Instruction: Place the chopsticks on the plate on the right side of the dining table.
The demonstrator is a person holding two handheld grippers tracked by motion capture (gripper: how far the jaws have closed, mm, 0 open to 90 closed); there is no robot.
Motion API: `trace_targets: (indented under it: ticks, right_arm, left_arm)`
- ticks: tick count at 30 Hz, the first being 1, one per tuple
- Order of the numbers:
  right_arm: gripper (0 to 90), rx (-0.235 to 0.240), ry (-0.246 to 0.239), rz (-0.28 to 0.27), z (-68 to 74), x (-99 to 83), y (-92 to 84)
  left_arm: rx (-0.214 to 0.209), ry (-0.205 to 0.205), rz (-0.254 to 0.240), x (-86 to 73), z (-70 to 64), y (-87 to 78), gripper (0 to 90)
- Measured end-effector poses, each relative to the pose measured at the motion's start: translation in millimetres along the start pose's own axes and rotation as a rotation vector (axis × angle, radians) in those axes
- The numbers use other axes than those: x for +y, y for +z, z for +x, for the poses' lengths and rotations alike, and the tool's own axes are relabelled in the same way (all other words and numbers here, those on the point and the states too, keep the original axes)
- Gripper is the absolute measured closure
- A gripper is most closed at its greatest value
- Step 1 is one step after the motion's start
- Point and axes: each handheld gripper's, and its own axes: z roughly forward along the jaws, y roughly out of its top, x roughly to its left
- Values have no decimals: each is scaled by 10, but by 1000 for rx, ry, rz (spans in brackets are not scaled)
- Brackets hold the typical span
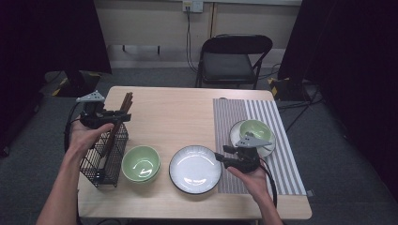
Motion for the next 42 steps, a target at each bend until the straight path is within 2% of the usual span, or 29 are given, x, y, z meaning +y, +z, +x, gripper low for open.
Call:
trace_targets:
  ticks: [2, 3, 4, 5, 9, 12, 17, 20, 21, 26, 28, 32, 33, 34, 37, 42]
  right_arm:
    - [510, -1, -1, 0, -2, 0, 1]
    - [510, -1, -1, 1, -2, 1, 3]
    - [509, -1, -2, 1, -1, 1, 5]
    - [509, 1, -2, 2, 1, 2, 7]
    - [509, 2, -8, 6, 17, 7, 18]
    - [508, 1, -4, 9, 18, 9, 37]
    - [506, 4, -7, 7, 35, 16, 36]
    - [505, 1, -6, 9, 33, 18, 38]
    - [505, 2, -7, 7, 33, 16, 37]
    - [505, 2, -6, 7, 29, 20, 16]
    - [505, 1, -4, 6, 27, 22, 12]
    - [505, 3, -4, 8, 27, 28, 20]
    - [504, 2, -5, 8, 27, 30, 21]
    - [505, 1, -4, 7, 27, 31, 22]
    - [505, 4, -3, 8, 32, 24, 26]
    - [505, 3, -5, 15, 23, 17, 40]
  left_arm:
    - [2, -2, 0, -9, -7, 12, 672]
    - [7, 13, 3, -15, -6, 8, 702]
    - [3, -4, -3, -26, -9, 3, 747]
    - [-3, -3, -6, -33, 0, -8, 755]
    - [-19, -8, -13, -72, -1, -111, 763]
    - [-41, 12, -7, -99, -36, -147, 760]
    - [-50, 37, -10, -92, -120, -218, 747]
    - [-34, 48, -10, -83, -148, -233, 728]
    - [-41, 44, -12, -85, -154, -226, 727]
    - [-24, 57, 34, -117, -149, -173, 715]
    - [-25, 48, 26, -141, -134, -186, 735]
    - [0, 44, 33, -177, -117, -199, 742]
    - [-1, 31, 27, -187, -116, -199, 741]
    - [8, 43, 33, -191, -107, -203, 747]
    - [31, 30, 30, -200, -99, -213, 766]
    - [62, 43, 25, -189, -93, -226, 777]
